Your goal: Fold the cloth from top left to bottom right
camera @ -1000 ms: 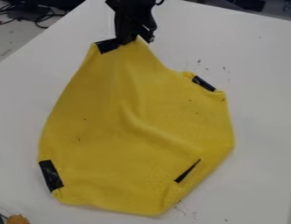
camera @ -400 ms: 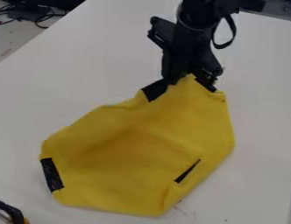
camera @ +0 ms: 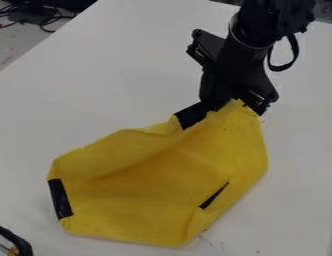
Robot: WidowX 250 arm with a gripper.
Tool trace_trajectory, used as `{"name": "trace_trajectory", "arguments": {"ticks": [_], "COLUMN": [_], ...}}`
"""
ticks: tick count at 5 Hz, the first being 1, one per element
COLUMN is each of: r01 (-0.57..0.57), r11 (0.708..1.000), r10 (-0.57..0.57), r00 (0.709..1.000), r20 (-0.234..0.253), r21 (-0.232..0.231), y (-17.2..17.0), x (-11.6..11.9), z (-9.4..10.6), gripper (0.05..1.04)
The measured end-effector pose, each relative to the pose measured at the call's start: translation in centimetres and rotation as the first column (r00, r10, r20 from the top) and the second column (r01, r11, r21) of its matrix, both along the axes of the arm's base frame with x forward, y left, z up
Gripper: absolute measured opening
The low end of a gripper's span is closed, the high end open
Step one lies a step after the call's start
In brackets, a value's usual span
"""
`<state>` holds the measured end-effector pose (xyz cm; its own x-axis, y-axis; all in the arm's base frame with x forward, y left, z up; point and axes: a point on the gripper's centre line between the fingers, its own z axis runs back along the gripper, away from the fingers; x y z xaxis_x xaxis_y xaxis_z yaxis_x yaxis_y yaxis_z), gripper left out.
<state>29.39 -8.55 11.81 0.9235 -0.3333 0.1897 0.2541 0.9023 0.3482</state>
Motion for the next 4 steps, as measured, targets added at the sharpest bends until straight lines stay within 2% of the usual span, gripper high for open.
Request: {"name": "trace_trajectory", "arguments": {"ticks": [1,2,3,4], "r01": [-0.006,-0.014,-0.011,0.02], "r11": [1.0,1.0,1.0,1.0], "r10": [0.006,0.014,0.011,-0.02], "r00": [1.0,1.0,0.999,0.999], "r20": [-0.002,-0.009,-0.03,-0.042], "r21": [0.014,0.021,0.011,-0.003], "y": [-0.4,-0.8,-1.1,-1.4], "x": [-0.3,-0.4,-0.4,-0.4], "z": [0.4,1.1,1.8,1.7], "gripper": [0.485,0.795,0.999,1.003]}}
